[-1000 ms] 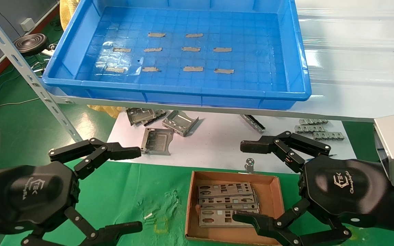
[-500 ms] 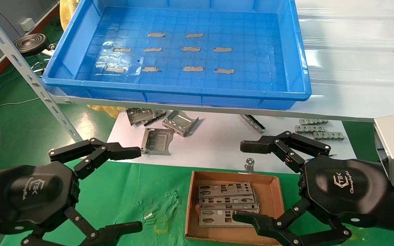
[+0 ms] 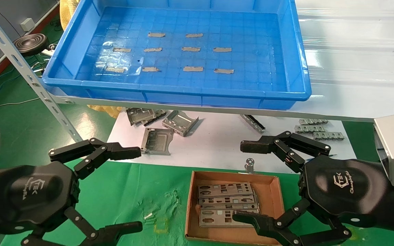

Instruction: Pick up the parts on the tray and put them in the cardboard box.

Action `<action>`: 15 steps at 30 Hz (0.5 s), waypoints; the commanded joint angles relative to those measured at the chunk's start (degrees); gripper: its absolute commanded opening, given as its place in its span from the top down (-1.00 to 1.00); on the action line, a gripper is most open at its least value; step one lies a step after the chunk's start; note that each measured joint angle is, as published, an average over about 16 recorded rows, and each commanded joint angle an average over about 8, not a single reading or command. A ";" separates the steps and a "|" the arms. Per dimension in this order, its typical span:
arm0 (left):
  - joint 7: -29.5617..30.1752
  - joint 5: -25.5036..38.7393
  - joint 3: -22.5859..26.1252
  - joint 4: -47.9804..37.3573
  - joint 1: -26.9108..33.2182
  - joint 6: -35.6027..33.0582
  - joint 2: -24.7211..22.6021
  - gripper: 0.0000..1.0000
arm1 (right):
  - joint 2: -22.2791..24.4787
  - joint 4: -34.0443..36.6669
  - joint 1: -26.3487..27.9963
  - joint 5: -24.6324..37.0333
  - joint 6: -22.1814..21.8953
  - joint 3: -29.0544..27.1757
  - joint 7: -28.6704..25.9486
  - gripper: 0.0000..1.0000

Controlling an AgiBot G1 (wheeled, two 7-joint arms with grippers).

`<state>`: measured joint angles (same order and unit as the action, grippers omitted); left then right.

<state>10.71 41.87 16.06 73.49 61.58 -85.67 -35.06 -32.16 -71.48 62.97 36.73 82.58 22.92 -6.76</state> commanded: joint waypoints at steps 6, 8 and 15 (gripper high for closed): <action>0.00 0.00 0.00 0.00 0.00 0.00 0.00 -1.00 | 0.00 0.00 0.00 0.00 0.00 0.00 0.00 -1.00; 0.00 0.00 0.00 0.00 0.00 0.00 0.00 -1.00 | 0.00 0.00 0.00 0.00 0.00 0.00 0.00 -1.00; 0.00 0.00 0.00 0.00 0.00 0.00 0.00 -1.00 | 0.00 0.00 0.00 0.00 0.00 0.00 0.00 -1.00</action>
